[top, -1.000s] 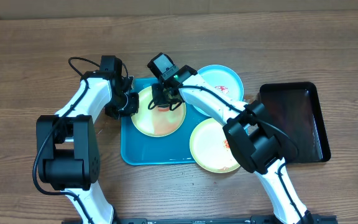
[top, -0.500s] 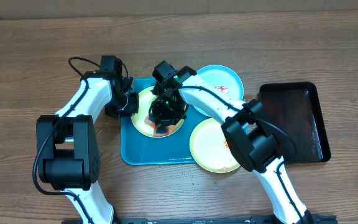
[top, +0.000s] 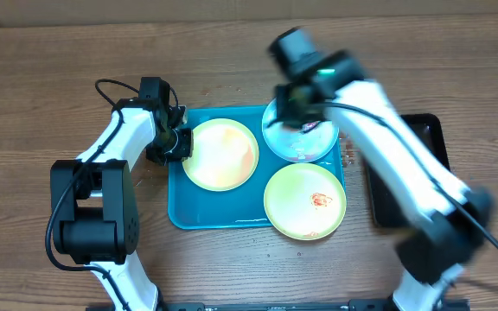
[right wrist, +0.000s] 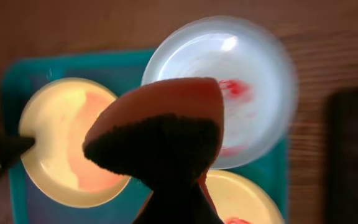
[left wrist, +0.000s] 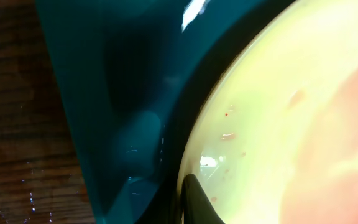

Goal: Clean dirty plates on tray and stack at the side
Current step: 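Scrub the left yellow plate with the sponge in the right gripper, then lift the cleaned yellow plate with left gripper and carry it left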

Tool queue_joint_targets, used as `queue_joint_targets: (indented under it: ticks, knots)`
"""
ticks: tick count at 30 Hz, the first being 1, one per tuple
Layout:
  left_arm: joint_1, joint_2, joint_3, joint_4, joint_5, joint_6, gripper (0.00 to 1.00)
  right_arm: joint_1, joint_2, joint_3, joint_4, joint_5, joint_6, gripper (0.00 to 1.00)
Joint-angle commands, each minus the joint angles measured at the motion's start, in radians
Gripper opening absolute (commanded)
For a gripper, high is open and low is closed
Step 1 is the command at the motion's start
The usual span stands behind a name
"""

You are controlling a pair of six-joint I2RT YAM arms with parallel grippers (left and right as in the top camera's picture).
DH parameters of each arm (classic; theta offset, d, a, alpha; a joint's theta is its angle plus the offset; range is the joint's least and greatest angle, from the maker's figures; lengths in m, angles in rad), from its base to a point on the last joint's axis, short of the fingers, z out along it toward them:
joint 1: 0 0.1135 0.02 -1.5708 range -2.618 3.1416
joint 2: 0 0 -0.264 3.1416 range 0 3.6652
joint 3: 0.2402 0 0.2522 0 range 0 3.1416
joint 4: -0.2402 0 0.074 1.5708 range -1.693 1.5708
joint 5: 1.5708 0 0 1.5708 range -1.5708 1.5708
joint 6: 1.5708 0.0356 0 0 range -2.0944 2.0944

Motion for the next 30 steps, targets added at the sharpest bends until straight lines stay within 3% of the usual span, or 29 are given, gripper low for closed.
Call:
queue_joint_targets:
  ticks: [1, 8, 16, 20, 30]
  knots:
    - [-0.004, 0.004, 0.004, -0.017, -0.036, 0.029, 0.04, -0.112, -0.139, 0.005, -0.079, 0.091, 0.033, 0.04]
    - [-0.004, -0.13, 0.005, -0.037, -0.028, 0.049, 0.04, -0.377, -0.209, 0.005, -0.27, 0.105, 0.028, 0.04]
    - [-0.027, -0.347, 0.005, -0.063, -0.087, 0.049, 0.04, -0.598, -0.204, -0.044, -0.283, 0.114, 0.008, 0.04]
    - [-0.067, -0.417, 0.005, -0.078, -0.254, 0.021, 0.04, -0.647, -0.204, -0.066, -0.27, 0.114, 0.005, 0.04]
    - [-0.269, -0.441, 0.005, -0.135, -0.864, -0.116, 0.04, -0.666, -0.198, -0.11, -0.235, 0.114, 0.005, 0.04]
